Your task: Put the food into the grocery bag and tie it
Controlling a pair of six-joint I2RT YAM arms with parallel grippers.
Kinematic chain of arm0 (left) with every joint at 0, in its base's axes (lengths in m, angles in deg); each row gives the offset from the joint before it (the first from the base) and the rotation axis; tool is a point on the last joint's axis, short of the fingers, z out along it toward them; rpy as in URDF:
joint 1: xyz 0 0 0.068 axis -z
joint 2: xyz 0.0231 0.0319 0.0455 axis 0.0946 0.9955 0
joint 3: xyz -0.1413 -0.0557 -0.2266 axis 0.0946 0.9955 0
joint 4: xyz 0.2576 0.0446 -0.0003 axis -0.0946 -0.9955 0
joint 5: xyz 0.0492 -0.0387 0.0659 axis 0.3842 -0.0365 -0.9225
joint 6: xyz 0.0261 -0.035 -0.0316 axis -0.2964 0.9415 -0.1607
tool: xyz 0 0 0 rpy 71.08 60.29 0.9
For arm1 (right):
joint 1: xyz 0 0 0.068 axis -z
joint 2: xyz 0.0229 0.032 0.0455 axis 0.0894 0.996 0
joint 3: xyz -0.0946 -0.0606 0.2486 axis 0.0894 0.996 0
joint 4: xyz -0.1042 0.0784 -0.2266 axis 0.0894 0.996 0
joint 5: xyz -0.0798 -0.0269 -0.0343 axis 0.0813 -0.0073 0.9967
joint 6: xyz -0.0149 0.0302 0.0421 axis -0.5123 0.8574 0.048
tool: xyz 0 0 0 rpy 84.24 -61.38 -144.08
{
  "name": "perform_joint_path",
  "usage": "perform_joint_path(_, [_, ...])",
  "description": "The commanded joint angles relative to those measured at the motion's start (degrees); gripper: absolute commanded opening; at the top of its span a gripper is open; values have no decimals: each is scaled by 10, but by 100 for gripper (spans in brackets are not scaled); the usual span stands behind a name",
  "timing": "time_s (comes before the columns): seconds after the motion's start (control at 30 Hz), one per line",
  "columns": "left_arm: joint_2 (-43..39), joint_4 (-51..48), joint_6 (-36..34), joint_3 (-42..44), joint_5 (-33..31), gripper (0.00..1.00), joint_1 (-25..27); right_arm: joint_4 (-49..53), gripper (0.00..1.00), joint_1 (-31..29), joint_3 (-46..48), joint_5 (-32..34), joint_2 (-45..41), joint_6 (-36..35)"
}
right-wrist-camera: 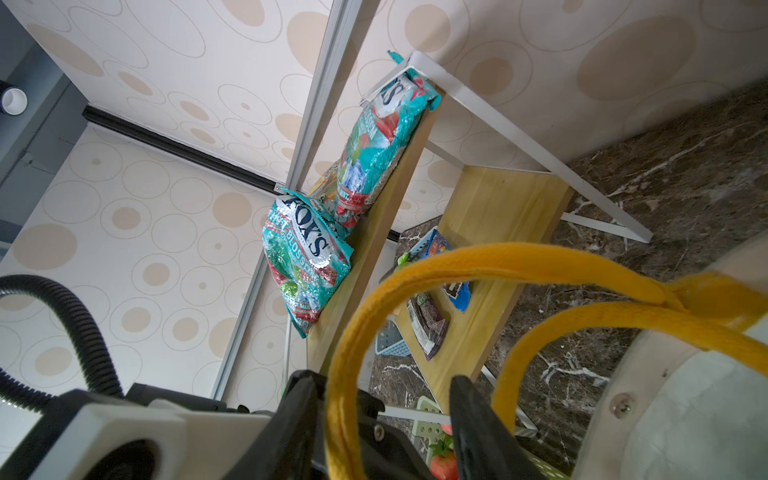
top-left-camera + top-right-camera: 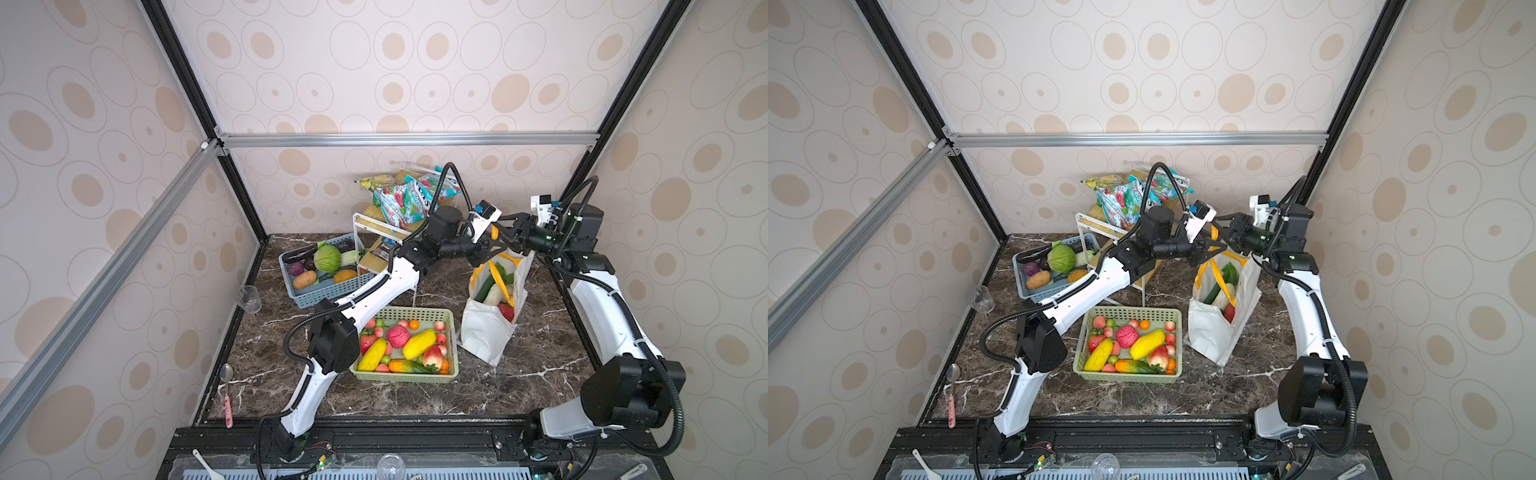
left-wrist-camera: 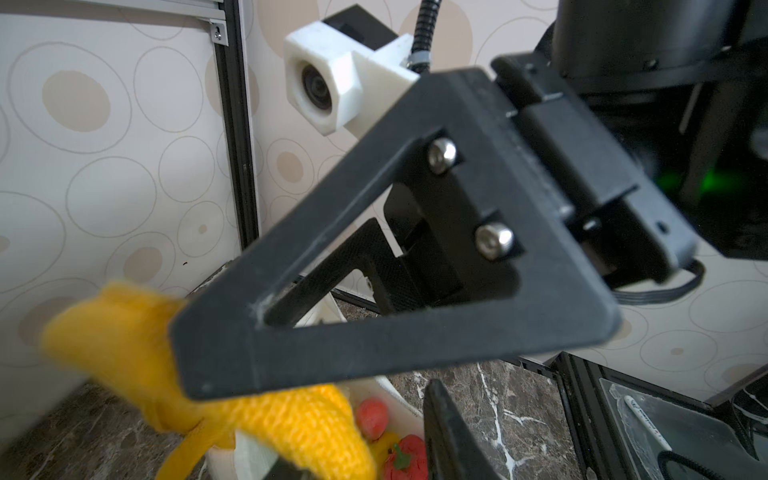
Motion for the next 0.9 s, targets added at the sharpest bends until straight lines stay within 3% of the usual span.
perform_joint_path(0.0, [1,2,-18,-30,8,34,4,14,54,-4,-22,-14,-20,-14])
perform_joint_path(0.1, [3,2,-19,-31,10,35,5,46,52,-4,-36,-18,-11,-31])
perform_joint_path(0.47, [10,-13,-25,-44,10,33,7,16,39,-15,-47,-56,14,0])
perform_joint_path(0.67, [8,-19,-26,-40,3,34,6,-3,15,-15,-27,-47,0,7])
perform_joint_path(0.87, [-38,4,-22,29,-39,52,5,54,12,1,-10,-8,-28,-20])
